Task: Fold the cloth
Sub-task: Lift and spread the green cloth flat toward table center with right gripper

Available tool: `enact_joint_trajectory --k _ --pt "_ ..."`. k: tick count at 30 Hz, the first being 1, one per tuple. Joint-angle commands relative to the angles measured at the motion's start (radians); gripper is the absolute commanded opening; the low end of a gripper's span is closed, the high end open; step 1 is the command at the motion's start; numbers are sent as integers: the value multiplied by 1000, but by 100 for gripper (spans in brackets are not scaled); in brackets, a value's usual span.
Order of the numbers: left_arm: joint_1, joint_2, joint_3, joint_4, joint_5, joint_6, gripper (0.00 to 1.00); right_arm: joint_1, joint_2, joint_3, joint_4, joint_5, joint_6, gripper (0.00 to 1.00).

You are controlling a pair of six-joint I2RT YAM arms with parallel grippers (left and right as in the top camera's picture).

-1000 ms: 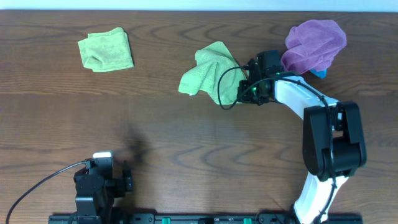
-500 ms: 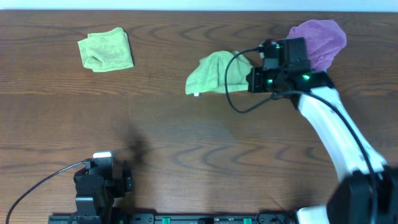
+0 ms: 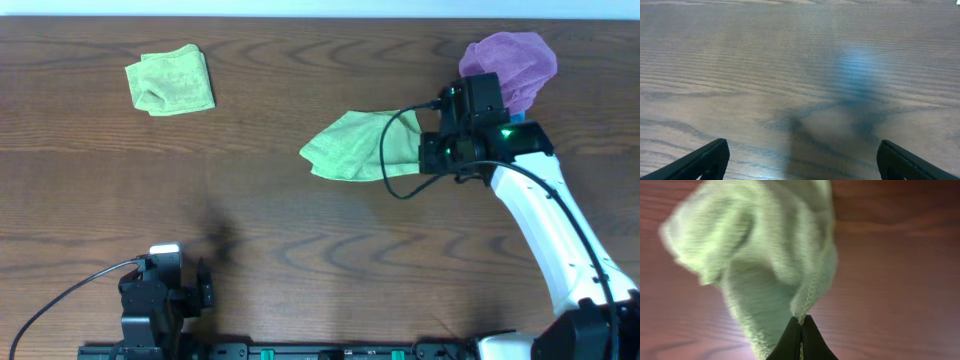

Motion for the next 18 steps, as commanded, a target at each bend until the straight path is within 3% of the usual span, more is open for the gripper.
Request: enact_joint_trajectory --k 1,4,7,10,18 --pt "-4 -6 -12 -56 -21 15 95 7 -1 2 -14 204 57 1" --pt "-4 -6 -12 -56 -21 15 95 7 -1 2 -22 262 71 3" --pt "-4 -6 -12 -56 -21 15 95 8 -1 2 -33 286 61 40" --pt "-4 -6 -12 -56 -22 15 96 11 -1 2 -8 175 -96 60" --pt "-4 -6 -12 -56 -21 15 95 51 5 2 104 -188 -362 64"
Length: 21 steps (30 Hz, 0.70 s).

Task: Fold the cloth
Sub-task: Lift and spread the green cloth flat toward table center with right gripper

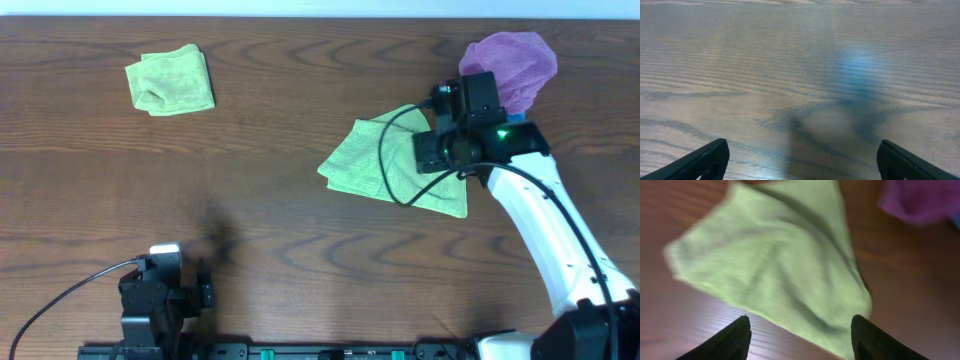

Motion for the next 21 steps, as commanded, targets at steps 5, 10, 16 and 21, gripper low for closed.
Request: enact_joint_trajectory --k 5,10,16,21 --pt "-4 -6 -12 -56 -21 15 95 80 66 2 106 -238 -268 64" --pt "-4 -6 -12 -56 -21 15 96 133 176 2 200 -269 -316 64" --pt "-4 -6 -12 -56 -21 15 96 180 310 2 253 -306 -346 63" --pt "-4 -6 -12 -56 -21 15 95 202 377 2 261 -306 -353 63"
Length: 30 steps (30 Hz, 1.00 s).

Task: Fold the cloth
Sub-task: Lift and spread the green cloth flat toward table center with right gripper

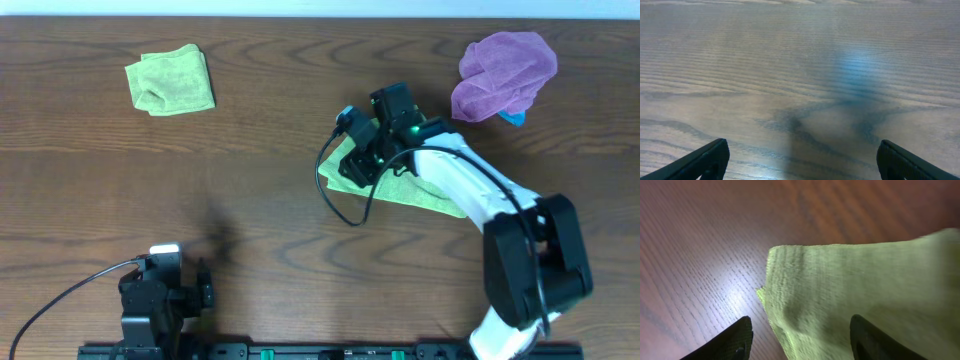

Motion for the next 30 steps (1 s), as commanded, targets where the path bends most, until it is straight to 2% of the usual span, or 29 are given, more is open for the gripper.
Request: enact_joint_trajectory --k 1,10,16,19,20,22,30 --pt "-4 -6 -12 -56 -21 15 95 17 33 2 2 -26 -27 63" --pt "-4 -6 -12 -56 -21 15 96 23 71 2 -2 -28 -27 62" --pt "-4 -6 -12 -56 -21 15 95 23 104 2 -3 -28 -27 46" --pt "-4 -6 -12 -56 -21 15 95 23 107 2 2 -27 -27 25" --pt "-4 -6 -12 -56 -21 15 96 23 106 3 10 -28 -26 14" --pt "-4 -6 -12 -56 -21 15 95 23 106 14 14 -28 -26 1" --pt "-4 -6 -12 -56 -21 15 95 37 82 163 -24 -28 -3 1"
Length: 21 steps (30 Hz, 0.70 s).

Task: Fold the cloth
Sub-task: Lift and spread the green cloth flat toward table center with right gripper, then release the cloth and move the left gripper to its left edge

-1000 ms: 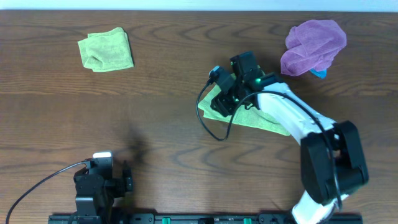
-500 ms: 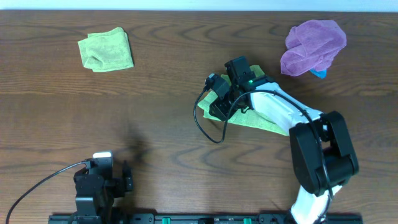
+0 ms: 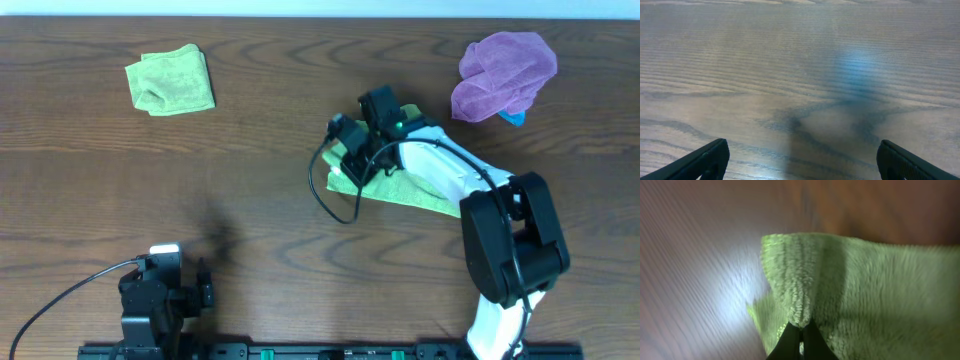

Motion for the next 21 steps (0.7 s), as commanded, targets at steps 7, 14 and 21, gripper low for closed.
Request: enact_joint_trajectory --k 7,14,21 --pt "-4 -6 -12 -56 -21 15 95 32 -27 183 50 -18 42 1" --pt "-4 -6 -12 -41 -1 15 95 40 -3 184 268 16 140 1" --pt "-4 -6 -12 15 135 15 95 68 54 187 438 6 303 61"
